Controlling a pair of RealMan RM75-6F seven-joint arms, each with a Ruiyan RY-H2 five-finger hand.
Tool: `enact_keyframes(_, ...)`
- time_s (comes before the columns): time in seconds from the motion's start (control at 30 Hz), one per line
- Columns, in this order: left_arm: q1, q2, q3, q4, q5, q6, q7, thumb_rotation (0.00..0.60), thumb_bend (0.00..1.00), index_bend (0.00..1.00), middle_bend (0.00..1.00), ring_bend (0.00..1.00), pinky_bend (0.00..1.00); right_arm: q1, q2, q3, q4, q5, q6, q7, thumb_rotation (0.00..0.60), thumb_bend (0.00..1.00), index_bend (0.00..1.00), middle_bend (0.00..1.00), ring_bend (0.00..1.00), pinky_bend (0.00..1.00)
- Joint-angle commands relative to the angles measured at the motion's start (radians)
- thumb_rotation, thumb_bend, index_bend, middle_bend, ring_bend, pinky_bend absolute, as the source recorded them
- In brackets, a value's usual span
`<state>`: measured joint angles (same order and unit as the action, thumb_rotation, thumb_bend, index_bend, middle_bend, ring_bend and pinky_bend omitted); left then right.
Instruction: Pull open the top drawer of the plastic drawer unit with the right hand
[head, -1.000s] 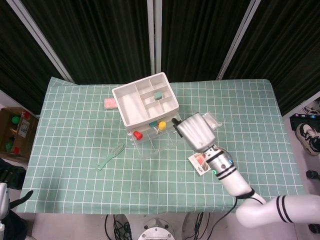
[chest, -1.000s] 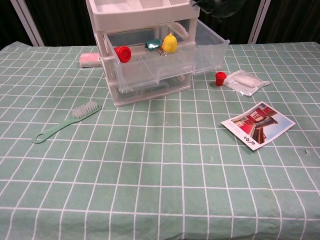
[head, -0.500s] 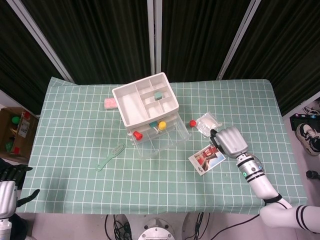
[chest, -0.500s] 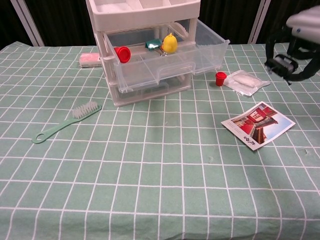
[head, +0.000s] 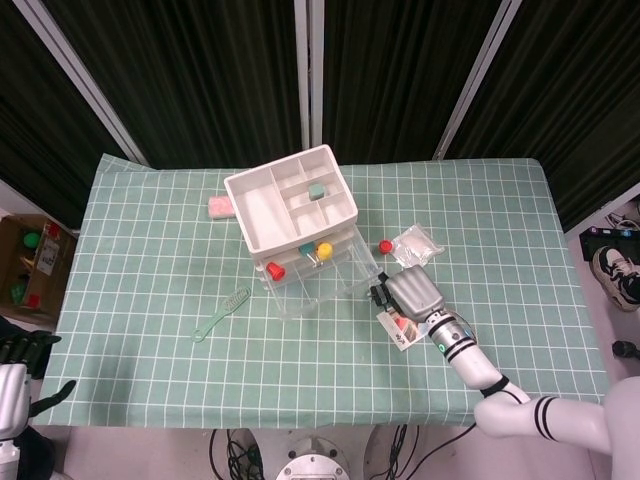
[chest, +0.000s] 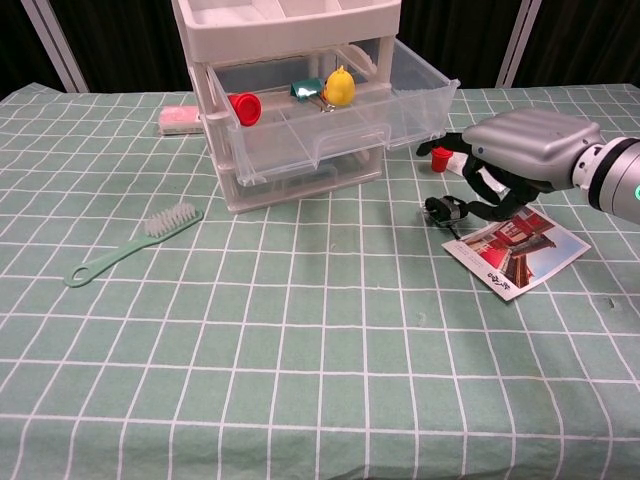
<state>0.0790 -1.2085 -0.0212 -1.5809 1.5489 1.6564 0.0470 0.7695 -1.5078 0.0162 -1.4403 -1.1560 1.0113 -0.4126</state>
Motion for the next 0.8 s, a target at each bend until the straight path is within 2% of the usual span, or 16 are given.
enact_keyframes(0.03, 0.000, -0.001, -0.001, 0.003, 0.000, 0.001, -0.004, 0.600, 0.05, 0.33, 0.27, 0.21, 0.20, -0.028, 0.045, 0.009, -0.063, 0.000, 0.030, -0.004, 0.600, 0.22, 0.00, 0.35, 0.41, 0.61)
enact_keyframes(0.13, 0.000, -0.003, -0.001, 0.008, -0.002, -0.001, -0.009, 0.600, 0.05, 0.33, 0.27, 0.21, 0.20, -0.073, 0.119, 0.007, -0.155, -0.017, 0.094, 0.002, 0.600, 0.22, 0.00, 0.26, 0.29, 0.50)
enact_keyframes(0.23, -0.002, -0.005, -0.001, 0.014, -0.003, -0.004, -0.012, 0.600, 0.05, 0.33, 0.27, 0.21, 0.20, -0.135, 0.201, -0.007, -0.245, -0.059, 0.185, 0.020, 0.600, 0.22, 0.00, 0.23, 0.22, 0.40)
enact_keyframes(0.37, -0.009, -0.009, -0.006, 0.023, -0.004, -0.008, 0.006, 0.600, 0.05, 0.33, 0.27, 0.21, 0.20, -0.259, 0.331, -0.053, -0.350, -0.153, 0.351, 0.065, 0.600, 0.23, 0.00, 0.15, 0.08, 0.21)
enact_keyframes(0.47, -0.016, -0.011, -0.010, 0.020, -0.002, -0.014, 0.019, 0.600, 0.05, 0.33, 0.27, 0.21, 0.20, -0.354, 0.396, -0.092, -0.376, -0.222, 0.467, 0.118, 0.600, 0.23, 0.00, 0.06, 0.00, 0.06)
enact_keyframes(0.53, -0.021, -0.011, -0.010, 0.015, 0.001, -0.019, 0.027, 0.600, 0.05, 0.33, 0.27, 0.21, 0.20, -0.416, 0.427, -0.118, -0.376, -0.258, 0.528, 0.162, 0.600, 0.23, 0.00, 0.02, 0.00, 0.01)
enact_keyframes(0.67, -0.031, -0.009, -0.009, 0.000, 0.004, -0.031, 0.043, 0.600, 0.05, 0.33, 0.27, 0.21, 0.20, -0.515, 0.452, -0.150, -0.348, -0.304, 0.615, 0.247, 0.600, 0.24, 0.00, 0.00, 0.00, 0.00)
enact_keyframes(0.8, -0.040, -0.007, -0.011, -0.014, 0.002, -0.043, 0.058, 0.600, 0.05, 0.33, 0.27, 0.21, 0.20, -0.573, 0.449, -0.150, -0.310, -0.328, 0.658, 0.308, 0.600, 0.24, 0.00, 0.00, 0.00, 0.00)
